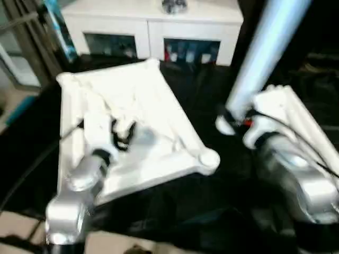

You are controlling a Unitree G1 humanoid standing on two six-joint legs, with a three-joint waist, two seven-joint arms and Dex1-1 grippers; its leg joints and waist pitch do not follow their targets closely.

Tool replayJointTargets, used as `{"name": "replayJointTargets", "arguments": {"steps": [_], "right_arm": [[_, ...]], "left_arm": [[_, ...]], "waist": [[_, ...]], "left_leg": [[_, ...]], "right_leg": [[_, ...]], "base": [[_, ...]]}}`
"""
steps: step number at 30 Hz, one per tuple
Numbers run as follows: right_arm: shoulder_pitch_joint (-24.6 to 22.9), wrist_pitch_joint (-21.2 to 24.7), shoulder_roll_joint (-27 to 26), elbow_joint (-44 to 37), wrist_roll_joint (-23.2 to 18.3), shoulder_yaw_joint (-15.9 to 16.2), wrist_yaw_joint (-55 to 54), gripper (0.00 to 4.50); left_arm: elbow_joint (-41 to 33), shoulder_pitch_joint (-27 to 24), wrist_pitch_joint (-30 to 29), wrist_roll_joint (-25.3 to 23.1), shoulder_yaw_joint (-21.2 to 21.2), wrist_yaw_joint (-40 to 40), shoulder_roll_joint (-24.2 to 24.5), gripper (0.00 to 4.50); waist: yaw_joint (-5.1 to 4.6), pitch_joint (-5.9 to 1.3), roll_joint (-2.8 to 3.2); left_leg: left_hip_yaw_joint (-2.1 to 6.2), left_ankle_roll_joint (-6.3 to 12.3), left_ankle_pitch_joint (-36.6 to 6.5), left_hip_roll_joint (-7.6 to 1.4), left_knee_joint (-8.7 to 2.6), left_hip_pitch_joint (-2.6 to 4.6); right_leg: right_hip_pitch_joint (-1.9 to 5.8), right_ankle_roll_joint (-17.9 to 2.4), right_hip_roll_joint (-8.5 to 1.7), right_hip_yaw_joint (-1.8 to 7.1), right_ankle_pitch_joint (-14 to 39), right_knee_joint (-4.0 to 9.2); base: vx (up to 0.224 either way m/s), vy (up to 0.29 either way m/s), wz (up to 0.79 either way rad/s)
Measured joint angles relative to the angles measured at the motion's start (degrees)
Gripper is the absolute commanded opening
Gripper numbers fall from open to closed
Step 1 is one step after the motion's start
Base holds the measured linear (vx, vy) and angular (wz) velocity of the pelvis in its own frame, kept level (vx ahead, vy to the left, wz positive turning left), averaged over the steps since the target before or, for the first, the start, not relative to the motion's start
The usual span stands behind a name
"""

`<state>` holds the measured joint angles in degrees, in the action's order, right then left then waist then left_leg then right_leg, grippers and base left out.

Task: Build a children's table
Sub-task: Pick table leg

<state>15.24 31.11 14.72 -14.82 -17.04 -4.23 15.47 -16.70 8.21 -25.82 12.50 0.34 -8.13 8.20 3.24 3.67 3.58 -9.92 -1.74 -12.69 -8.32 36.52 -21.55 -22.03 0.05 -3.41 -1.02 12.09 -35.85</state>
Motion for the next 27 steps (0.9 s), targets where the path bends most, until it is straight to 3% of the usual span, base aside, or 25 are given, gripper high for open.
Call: {"name": "replayJointTargets", "arguments": {"steps": [2, 4, 6, 9, 11, 13, 15, 17, 18, 20, 21, 22, 23, 24, 27], "right_arm": [[-1.3, 0.0, -0.6, -0.4, -1.7, -0.8, 0.3, 1.90], [-3.9, -1.4, -1.3, 0.2, -1.9, -1.1, 0.1, 1.90], [-5.3, -1.8, -1.9, 1.9, -0.7, -0.9, -0.7, 1.90], [-5.1, -1.7, -2.6, 2.0, -0.2, -0.1, -1.4, 1.90], [-4.1, -1.9, -2.5, 2.2, 1.3, 2.0, -1.4, 1.90], [-3.3, -2.6, -2.4, 2.3, 2.2, 3.6, -1.2, 1.90], [-3.0, -3.0, -2.3, 2.4, 2.6, 4.1, -0.9, 1.90], [-2.7, -4.2, -2.3, 2.8, 2.6, 4.1, 0.1, 1.90], [-2.1, -4.8, -2.4, 2.9, 2.9, 4.2, 0.0, 1.90], [-1.7, -4.7, -2.3, 3.0, 3.1, 4.1, -0.3, 1.90], [-1.7, -4.1, -2.2, 3.2, 3.0, 3.8, -0.1, 1.90], [-1.9, -3.5, -2.2, 3.9, 2.9, 3.5, 0.0, 1.90], [-2.1, -3.0, -2.3, 4.2, 2.6, 3.5, 0.2, 1.90], [-2.2, -2.6, -2.3, 4.4, 2.0, 3.7, 0.7, 1.90], [-2.2, -2.5, -2.1, 4.8, 1.5, 4.1, 2.4, 1.90]], "left_arm": [[-0.1, 0.6, 1.2, 0.0, -0.4, -0.1, -0.3, 3.02], [0.6, 0.0, 2.9, -1.8, -1.0, 0.3, 0.2, 3.02], [1.4, -1.3, 3.1, -3.7, -1.1, 1.6, 0.7, 3.02], [1.5, -1.8, 2.4, -3.9, -0.8, 2.6, 0.4, 3.02], [1.9, -1.7, 3.1, -3.6, 0.2, 2.6, 0.2, 3.02], [3.0, -1.3, 4.1, -3.5, 1.1, 2.8, 0.0, 3.02], [3.8, -1.1, 4.8, -4.0, 1.3, 3.4, -0.3, 3.02], [3.9, -1.0, 5.0, -4.4, 1.2, 3.6, -0.7, 3.02], [3.9, -1.0, 5.0, -4.4, 1.1, 3.6, -0.8, 3.02], [3.9, -1.0, 5.1, -4.5, 1.0, 3.7, -1.2, 3.02], [3.9, -0.9, 5.0, -4.5, 0.5, 3.6, -1.3, 3.02], [3.9, -0.9, 4.8, -4.5, -0.7, 3.2, -1.3, 3.02], [3.9, -0.9, 4.8, -4.7, -1.6, 2.2, -0.5, 3.02], [3.9, -0.9, 4.8, -4.9, -2.1, 0.9, 0.7, 3.02], [4.4, -0.6, 2.7, -3.8, -4.0, -5.1, 3.7, 3.02]], "waist": [[-0.31, -0.08, -0.12], [-0.77, -0.29, -0.64], [-1.49, -0.23, -1.54], [-1.87, -0.08, -2.43], [-1.95, -0.11, -2.60], [-2.39, -0.14, -2.31], [-2.90, -0.15, -1.99], [-3.38, -0.25, -2.40], [-3.56, -0.54, -2.92], [-3.78, -0.89, -4.12], [-3.35, -0.90, -4.54], [-2.95, -0.91, -4.77], [-2.82, -0.91, -4.77], [-2.72, -0.91, -4.64], [-1.64, -0.93, -4.24]], "left_leg": [[0.00, -0.06, 0.0, -0.01, -0.11, 0.28], [-0.01, -0.17, 0.1, -0.01, -0.38, 0.40], [0.02, -0.45, 0.3, -0.03, -0.62, 0.39], [0.05, -0.56, 0.3, -0.07, -0.69, 0.40], [0.06, -0.64, 0.4, -0.12, -0.69, 0.41], [0.24, -0.67, 0.4, -0.21, -0.70, 0.37], [0.70, -0.66, 0.4, -0.82, -0.80, 0.37], [0.86, -0.54, 0.8, -1.66, -0.81, 0.38], [0.86, -0.70, 0.9, -2.04, -0.81, 0.35], [0.42, 0.83, 1.0, -1.96, -0.44, -0.07], [0.40, 4.13, -0.1, -1.60, 0.83, -0.70], [0.72, 5.45, -0.9, -1.22, 1.15, -0.72], [1.41, 4.63, -0.8, -1.04, 0.83, -0.79], [1.76, 2.72, -0.2, -1.47, 0.12, -0.70], [1.79, -0.67, 1.0, -1.91, -1.10, -0.38]], "right_leg": [[0.15, 0.0, 0.01, -0.01, 0.0, -0.06], [0.16, 0.1, 0.03, 0.00, 0.0, -0.08], [0.07, 0.2, 0.10, -0.02, 0.0, -0.13], [-0.10, 0.3, 0.13, -0.04, 0.0, -0.14], [-0.12, 0.2, 0.19, -0.06, 0.0, -0.11], [0.07, 0.2, 0.31, -0.23, -0.1, 0.26], [0.62, -0.3, 0.44, -1.28, -0.2, 0.81], [0.41, -1.8, 0.47, -2.71, 0.4, 0.31], [0.05, -3.1, 0.46, -3.27, 1.0, -0.59], [-0.06, -2.9, 0.59, -3.40, 1.4, -1.12], [-0.11, -2.7, 0.70, -3.42, 1.5, -1.11], [-0.11, -2.6, 1.16, -3.50, 1.4, -1.11], [-0.11, -2.6, 1.36, -3.86, 1.4, -1.02], [-0.16, -2.3, 1.65, -4.16, 1.4, -0.78], [-0.17, -2.4, 1.89, -4.38, 1.0, -0.27]], "base": [[0.000, 0.000, 0.00], [0.000, 0.000, 0.00], [0.000, 0.000, 0.00], [0.000, 0.000, 0.00], [0.000, 0.000, 0.00], [0.000, 0.000, 0.00], [0.000, 0.000, 0.00], [0.015, -0.043, 0.06], [0.031, -0.115, 0.03], [0.027, -0.120, 0.03], [0.007, -0.137, -0.01], [0.007, -0.137, -0.01], [-0.003, -0.123, -0.06], [-0.010, -0.078, 0.00], [-0.003, -0.026, 0.00]]}}
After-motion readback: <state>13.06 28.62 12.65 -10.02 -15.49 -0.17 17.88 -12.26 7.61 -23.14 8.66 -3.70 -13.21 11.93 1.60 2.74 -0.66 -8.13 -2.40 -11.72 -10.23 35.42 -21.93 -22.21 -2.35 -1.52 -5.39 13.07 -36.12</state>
